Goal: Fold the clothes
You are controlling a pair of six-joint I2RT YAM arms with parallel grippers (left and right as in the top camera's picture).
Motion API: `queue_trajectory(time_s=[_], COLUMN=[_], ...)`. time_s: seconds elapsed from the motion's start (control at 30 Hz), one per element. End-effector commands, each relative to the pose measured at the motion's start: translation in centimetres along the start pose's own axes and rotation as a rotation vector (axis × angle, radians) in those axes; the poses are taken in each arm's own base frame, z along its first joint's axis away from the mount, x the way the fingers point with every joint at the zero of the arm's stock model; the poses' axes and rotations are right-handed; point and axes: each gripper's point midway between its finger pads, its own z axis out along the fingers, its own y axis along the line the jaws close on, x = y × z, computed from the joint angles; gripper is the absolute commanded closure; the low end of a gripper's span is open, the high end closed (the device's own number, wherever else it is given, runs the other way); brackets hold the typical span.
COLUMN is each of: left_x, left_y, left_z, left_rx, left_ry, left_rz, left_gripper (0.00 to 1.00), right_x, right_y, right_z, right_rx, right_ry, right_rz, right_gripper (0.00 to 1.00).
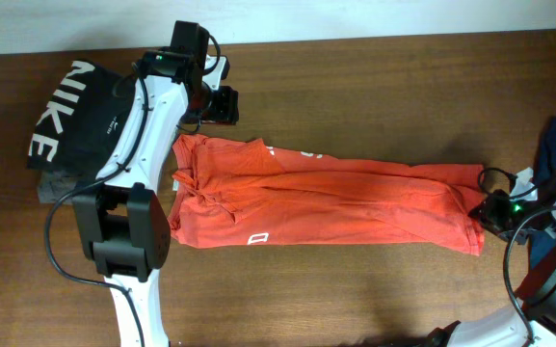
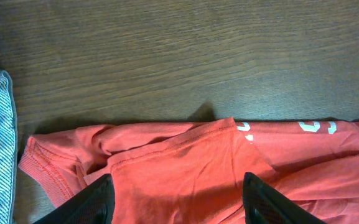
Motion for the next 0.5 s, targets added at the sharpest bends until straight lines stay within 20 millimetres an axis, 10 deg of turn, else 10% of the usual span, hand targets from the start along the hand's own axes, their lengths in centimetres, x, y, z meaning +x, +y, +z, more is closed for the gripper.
queue_trajectory(time_s=[0.0,0.2,0.47], left_x=[-0.5,-0.5,-0.5], left_y=[-0.4,-0.3,-0.1], left_z=[-0.5,-0.5,-1.1], left_rx=[0.016,0.015,-0.001], left_ry=[-0.018,-0.016,-0.023], left_rz=[0.006,0.005,0.020], left_gripper=[0.35,0.35,0.35], right_x=[0.4,-0.4,-4.1], right_y=[0.7,1.1,1.1], right_z=[0.6,0.1,-4.6], right_rx=[-0.057,-0.074,0.015], right_ry=[0.021,0.008,-0.029], right_rz=[0.006,0.003,-0.016], right_gripper=[0.70,0.95,0.96])
